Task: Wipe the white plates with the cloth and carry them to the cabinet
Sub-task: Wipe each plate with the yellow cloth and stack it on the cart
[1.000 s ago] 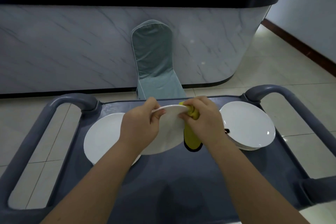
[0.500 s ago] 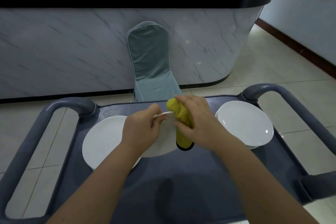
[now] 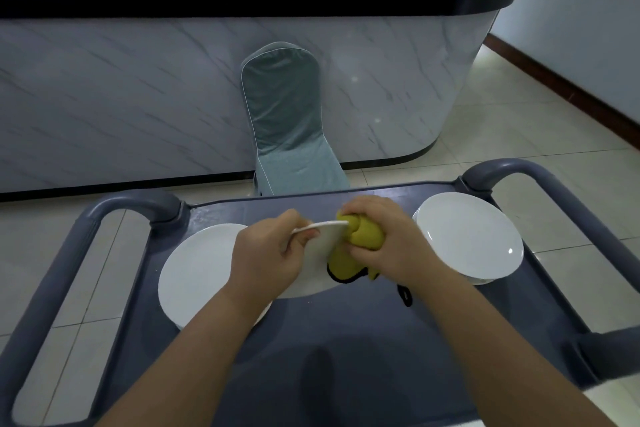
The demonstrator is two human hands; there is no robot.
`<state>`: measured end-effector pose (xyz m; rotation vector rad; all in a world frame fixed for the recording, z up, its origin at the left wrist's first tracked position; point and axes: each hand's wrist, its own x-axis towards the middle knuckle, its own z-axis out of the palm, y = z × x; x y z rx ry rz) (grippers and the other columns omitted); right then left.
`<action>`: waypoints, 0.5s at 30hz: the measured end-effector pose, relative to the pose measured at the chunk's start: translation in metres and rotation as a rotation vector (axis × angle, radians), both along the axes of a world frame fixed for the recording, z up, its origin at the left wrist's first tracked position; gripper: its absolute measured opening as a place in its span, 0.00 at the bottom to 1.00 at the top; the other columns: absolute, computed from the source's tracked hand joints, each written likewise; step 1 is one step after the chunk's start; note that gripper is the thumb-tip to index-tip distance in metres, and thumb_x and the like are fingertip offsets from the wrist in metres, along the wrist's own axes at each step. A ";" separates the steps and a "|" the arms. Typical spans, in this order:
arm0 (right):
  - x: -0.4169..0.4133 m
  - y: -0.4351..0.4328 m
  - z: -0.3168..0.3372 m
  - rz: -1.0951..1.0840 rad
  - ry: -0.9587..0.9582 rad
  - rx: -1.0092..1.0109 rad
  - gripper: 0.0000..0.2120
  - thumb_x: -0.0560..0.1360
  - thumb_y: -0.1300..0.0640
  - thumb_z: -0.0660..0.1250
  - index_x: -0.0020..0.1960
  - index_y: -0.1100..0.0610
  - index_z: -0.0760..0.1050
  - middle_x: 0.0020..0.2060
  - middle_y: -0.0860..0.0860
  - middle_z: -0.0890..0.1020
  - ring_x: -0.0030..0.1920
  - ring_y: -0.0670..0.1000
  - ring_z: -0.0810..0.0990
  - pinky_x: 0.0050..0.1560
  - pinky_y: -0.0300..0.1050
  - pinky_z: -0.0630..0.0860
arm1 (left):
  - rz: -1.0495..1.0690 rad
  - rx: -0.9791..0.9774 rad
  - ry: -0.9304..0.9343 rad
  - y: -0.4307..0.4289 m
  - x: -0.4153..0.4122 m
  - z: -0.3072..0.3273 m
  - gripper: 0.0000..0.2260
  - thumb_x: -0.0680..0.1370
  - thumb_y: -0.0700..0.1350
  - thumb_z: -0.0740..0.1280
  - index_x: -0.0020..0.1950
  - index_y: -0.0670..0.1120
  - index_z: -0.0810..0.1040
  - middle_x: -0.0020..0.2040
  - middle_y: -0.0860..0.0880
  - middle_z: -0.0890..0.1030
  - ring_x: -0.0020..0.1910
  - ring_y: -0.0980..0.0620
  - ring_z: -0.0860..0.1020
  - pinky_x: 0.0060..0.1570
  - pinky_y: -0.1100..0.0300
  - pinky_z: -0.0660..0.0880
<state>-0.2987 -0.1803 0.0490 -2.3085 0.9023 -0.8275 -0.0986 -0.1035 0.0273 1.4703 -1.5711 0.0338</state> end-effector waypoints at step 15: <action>-0.024 -0.016 0.002 -0.205 0.037 0.038 0.09 0.70 0.57 0.75 0.48 0.52 0.79 0.45 0.45 0.79 0.48 0.47 0.75 0.50 0.43 0.73 | -0.007 -0.016 0.068 -0.010 -0.014 0.023 0.06 0.76 0.48 0.66 0.40 0.50 0.76 0.28 0.52 0.74 0.30 0.51 0.71 0.29 0.66 0.66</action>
